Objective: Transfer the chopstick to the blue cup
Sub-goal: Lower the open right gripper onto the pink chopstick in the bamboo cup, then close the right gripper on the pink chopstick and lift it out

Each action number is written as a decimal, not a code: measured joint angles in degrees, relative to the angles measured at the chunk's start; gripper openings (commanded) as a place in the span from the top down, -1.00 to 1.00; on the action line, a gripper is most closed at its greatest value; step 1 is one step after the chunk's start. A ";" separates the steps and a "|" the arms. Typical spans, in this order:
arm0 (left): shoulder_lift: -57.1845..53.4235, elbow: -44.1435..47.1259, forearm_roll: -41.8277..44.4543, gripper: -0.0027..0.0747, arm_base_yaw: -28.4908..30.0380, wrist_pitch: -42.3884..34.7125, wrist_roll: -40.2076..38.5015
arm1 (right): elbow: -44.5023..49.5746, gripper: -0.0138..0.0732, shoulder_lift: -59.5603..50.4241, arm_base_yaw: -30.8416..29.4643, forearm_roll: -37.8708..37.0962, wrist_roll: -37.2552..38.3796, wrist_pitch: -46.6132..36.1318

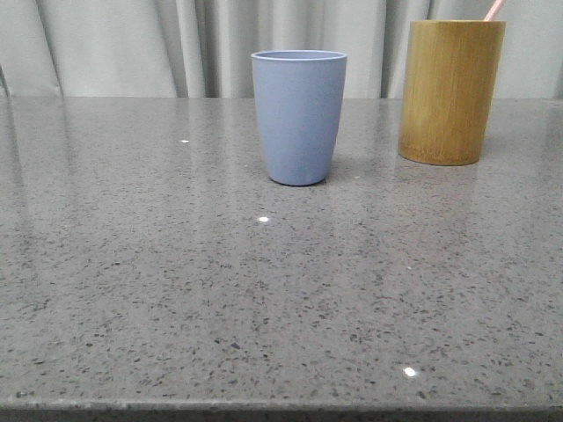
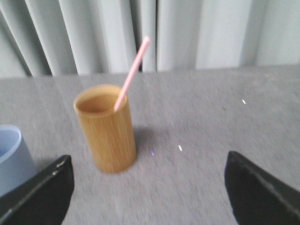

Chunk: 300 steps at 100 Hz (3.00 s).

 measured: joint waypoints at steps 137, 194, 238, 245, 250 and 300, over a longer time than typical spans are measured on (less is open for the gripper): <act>0.10 0.13 -0.59 -0.26 0.00 -0.09 0.00 | -16.38 -0.63 52.20 2.41 8.44 12.86 -38.65; 0.10 0.13 -0.59 -0.26 0.00 -0.09 0.00 | -16.51 0.50 52.20 2.80 8.44 12.95 -39.08; 0.10 0.13 -0.59 -0.26 0.00 -0.09 0.00 | -16.51 0.83 52.20 2.80 8.44 12.99 -39.18; 0.10 0.13 -0.59 -0.26 0.00 -0.09 0.00 | -16.51 0.83 52.20 2.80 8.44 12.99 -39.18; 0.10 0.13 -0.59 -0.26 0.00 -0.09 0.00 | -16.51 0.83 51.97 2.80 8.44 13.08 -39.18; 0.10 0.13 -0.59 -0.26 0.00 -0.09 0.00 | -16.51 0.83 39.43 2.80 8.47 13.08 -39.50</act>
